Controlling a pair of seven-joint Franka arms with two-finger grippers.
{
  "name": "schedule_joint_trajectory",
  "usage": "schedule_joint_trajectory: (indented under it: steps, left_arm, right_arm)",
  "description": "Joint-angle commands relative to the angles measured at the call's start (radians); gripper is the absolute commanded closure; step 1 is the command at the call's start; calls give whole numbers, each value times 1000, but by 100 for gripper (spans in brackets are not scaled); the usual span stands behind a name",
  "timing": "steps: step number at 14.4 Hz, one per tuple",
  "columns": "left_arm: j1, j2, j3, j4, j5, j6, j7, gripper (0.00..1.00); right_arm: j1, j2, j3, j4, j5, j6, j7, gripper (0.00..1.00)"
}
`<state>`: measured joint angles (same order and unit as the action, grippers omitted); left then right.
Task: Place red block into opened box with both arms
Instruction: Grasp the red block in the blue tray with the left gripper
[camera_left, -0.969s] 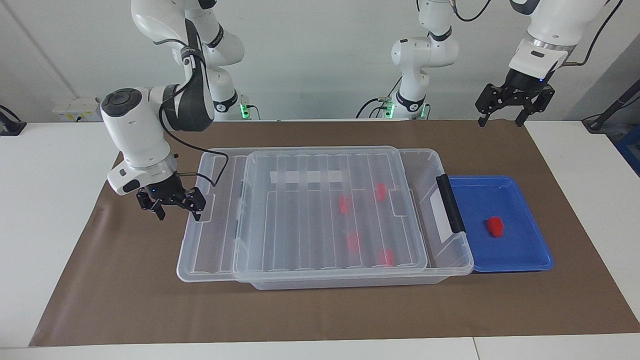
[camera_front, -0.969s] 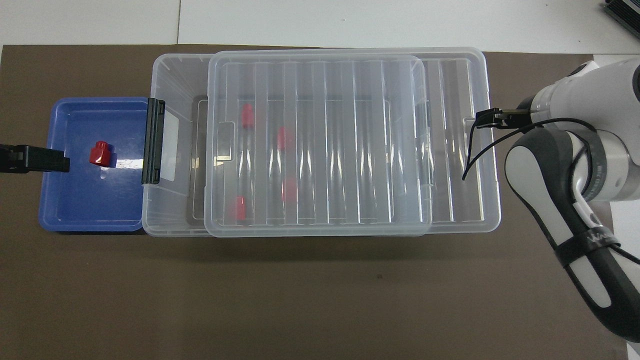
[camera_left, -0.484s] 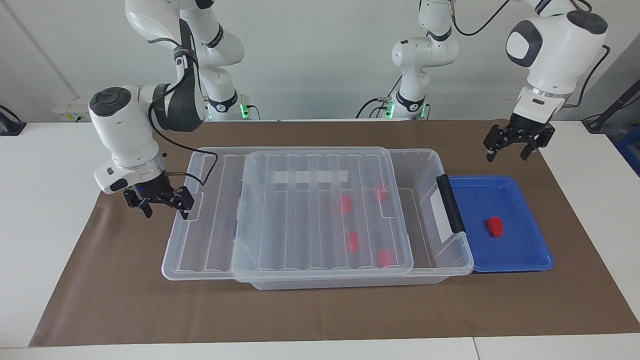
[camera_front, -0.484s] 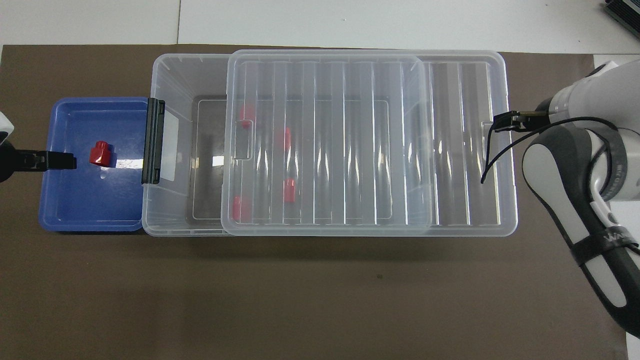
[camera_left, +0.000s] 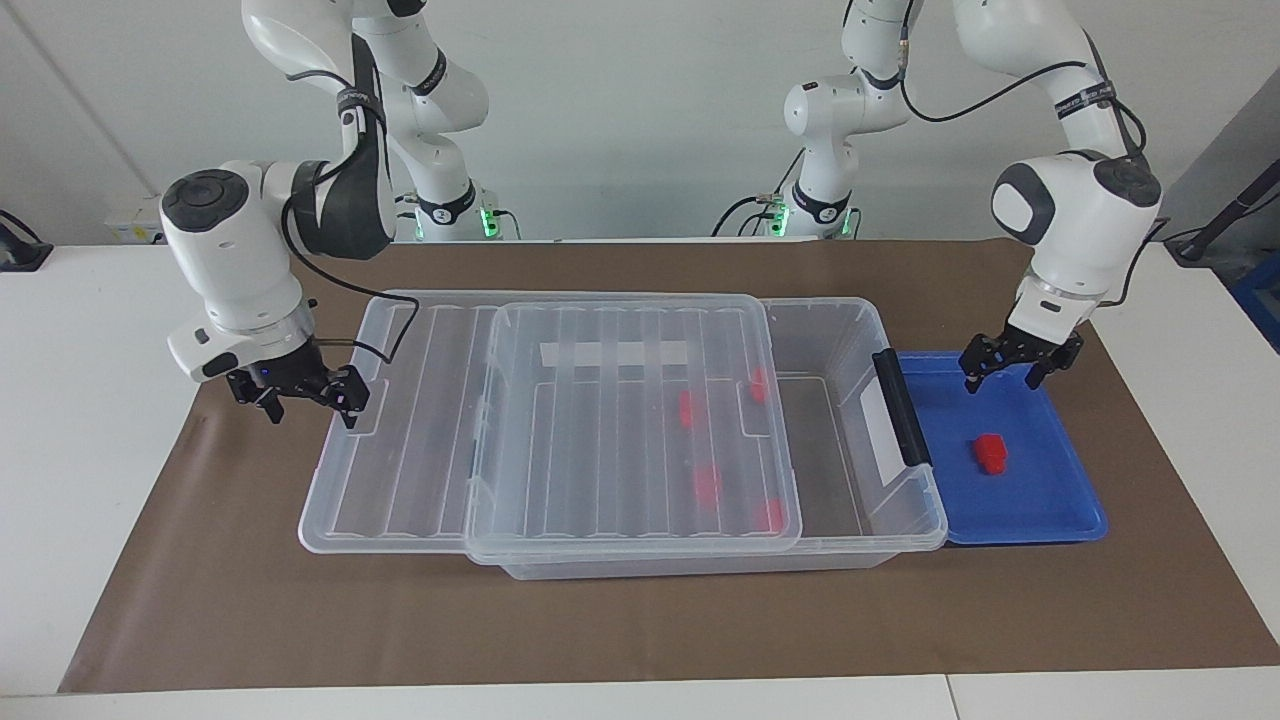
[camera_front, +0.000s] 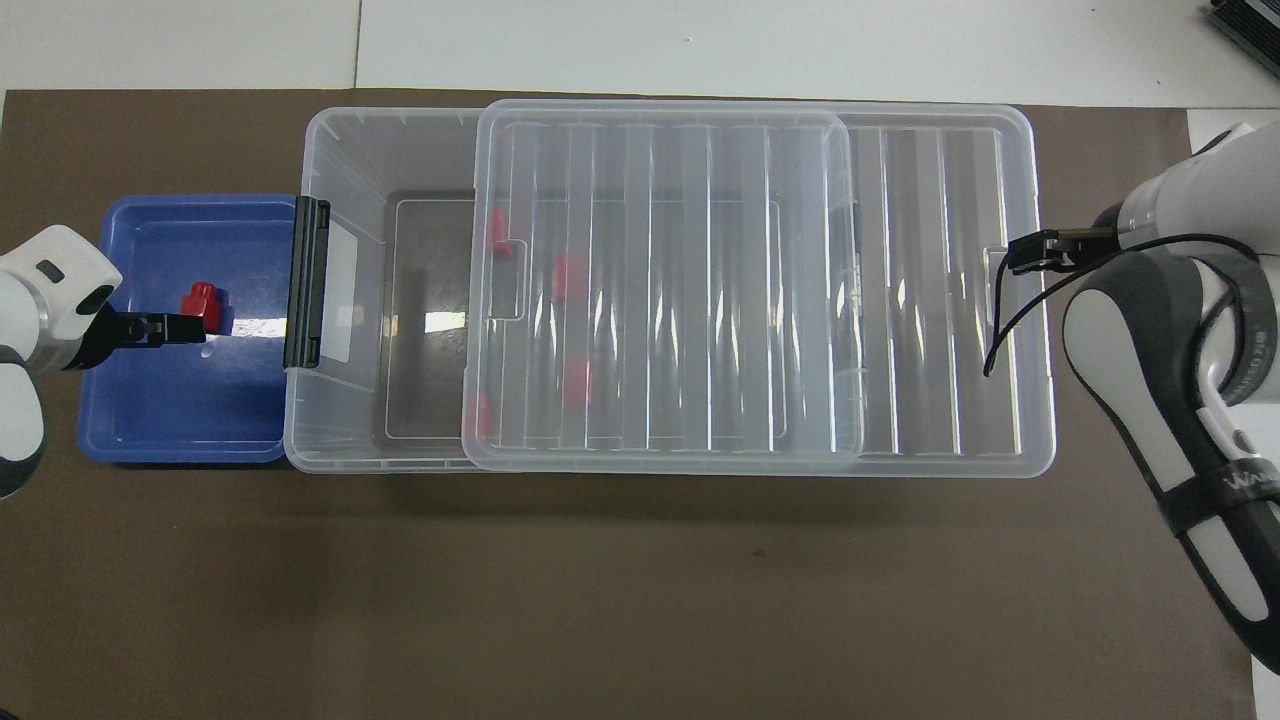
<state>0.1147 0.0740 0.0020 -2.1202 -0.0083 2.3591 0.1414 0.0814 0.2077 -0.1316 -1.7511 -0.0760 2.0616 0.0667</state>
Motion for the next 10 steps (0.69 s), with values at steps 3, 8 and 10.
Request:
schedule_joint_trajectory:
  steps: [3, 8, 10]
  left_arm:
    - [28, 90, -7, -24, 10, 143, 70, 0]
    - [28, 184, -8, -15, 10, 249, 73, 0]
    - [25, 188, -7, -15, 10, 252, 75, 0]
  right_arm:
    - [-26, -19, 3, -4, -64, -34, -22, 0]
    - [-45, -33, 3, -4, -68, -51, -28, 0]
    - [-51, -34, 3, -4, -68, -61, -47, 0]
